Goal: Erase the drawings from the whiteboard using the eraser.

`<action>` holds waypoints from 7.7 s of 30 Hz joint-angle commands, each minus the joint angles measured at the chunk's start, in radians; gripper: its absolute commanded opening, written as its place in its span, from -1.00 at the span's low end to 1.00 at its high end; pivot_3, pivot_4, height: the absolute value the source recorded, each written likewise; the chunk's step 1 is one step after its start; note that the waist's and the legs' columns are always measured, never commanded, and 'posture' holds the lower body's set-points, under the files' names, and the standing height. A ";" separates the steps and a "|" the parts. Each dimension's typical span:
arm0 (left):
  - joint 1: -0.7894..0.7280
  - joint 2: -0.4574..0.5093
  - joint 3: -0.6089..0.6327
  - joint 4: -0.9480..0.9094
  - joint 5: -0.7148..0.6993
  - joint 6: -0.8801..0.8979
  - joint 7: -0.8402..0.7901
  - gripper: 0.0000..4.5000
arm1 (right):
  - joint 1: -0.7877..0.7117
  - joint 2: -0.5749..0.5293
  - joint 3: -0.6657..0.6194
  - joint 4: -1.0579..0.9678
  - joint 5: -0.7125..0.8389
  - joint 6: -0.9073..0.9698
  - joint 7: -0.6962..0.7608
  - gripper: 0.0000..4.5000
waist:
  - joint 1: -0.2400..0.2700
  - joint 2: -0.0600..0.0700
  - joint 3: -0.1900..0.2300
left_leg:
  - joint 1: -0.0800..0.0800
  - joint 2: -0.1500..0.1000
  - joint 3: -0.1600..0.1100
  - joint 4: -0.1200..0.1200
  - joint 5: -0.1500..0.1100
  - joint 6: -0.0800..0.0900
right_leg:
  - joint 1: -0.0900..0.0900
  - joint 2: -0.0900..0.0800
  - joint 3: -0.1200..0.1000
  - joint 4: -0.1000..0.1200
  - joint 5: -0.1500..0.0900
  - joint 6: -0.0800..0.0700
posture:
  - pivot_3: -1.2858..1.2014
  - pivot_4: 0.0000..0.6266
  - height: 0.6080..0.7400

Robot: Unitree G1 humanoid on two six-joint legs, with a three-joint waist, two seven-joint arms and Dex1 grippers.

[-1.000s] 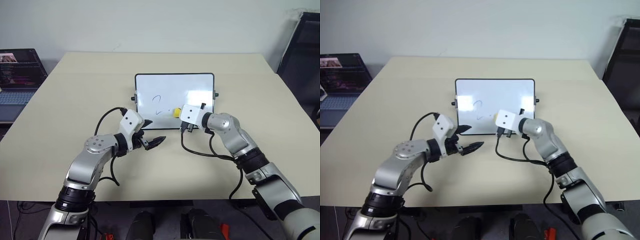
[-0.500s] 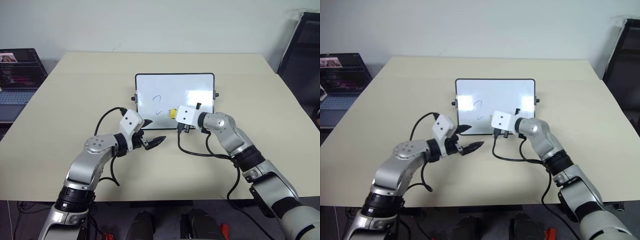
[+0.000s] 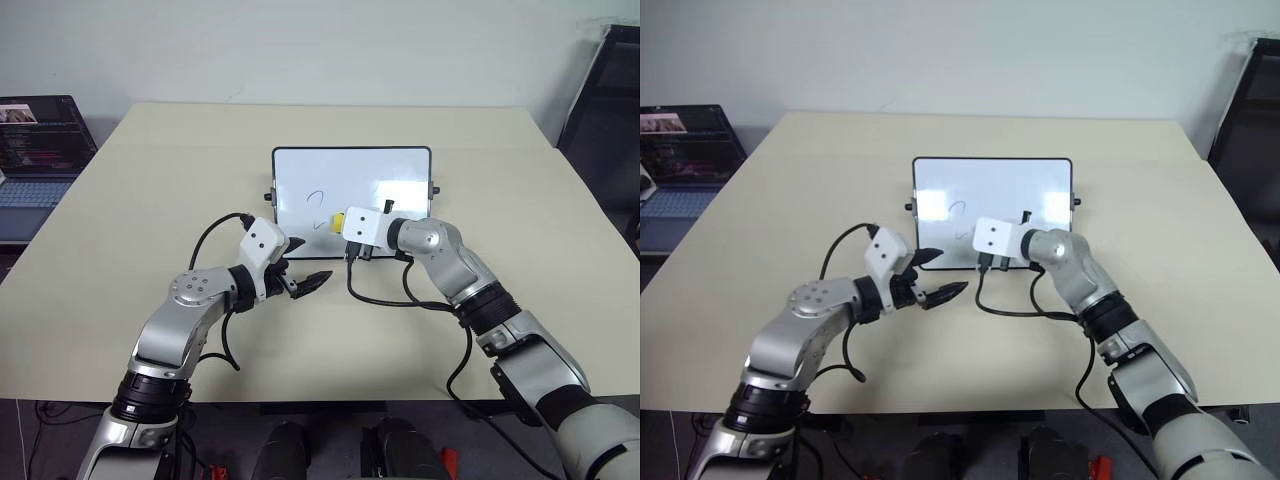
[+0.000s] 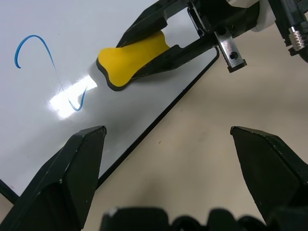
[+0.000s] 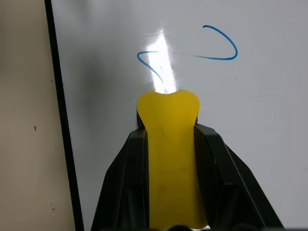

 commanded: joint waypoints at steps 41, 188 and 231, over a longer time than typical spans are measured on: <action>0.107 -0.105 0.250 -0.077 -0.030 -0.045 0.284 1.00 | 0.667 -0.049 -0.424 -0.830 0.607 0.248 0.042 -0.57 | 0.022 0.000 0.000 | -0.002 0.000 -0.001 -0.002 0.000 0.000 | 0.001 -0.001 0.001 -0.007 0.000 0.000 | 0.03 -0.52 1.00; 0.047 0.006 0.098 -0.064 0.010 0.014 0.098 1.00 | -0.131 0.056 0.022 0.252 0.003 -0.120 0.045 -0.57 | 0.005 0.000 0.000 | 0.002 0.000 -0.001 0.002 0.001 0.000 | 0.000 0.000 0.000 0.007 0.000 -0.001 | 0.03 -0.52 1.00; -0.385 -0.258 -0.295 0.413 0.159 -0.404 -0.284 1.00 | 0.654 0.001 -0.716 -0.857 0.473 0.852 -0.346 -0.57 | 0.022 0.001 0.001 | -0.013 -0.001 -0.001 0.000 0.000 0.000 | -0.009 0.006 -0.001 -0.006 0.000 0.000 | 0.03 -0.52 1.00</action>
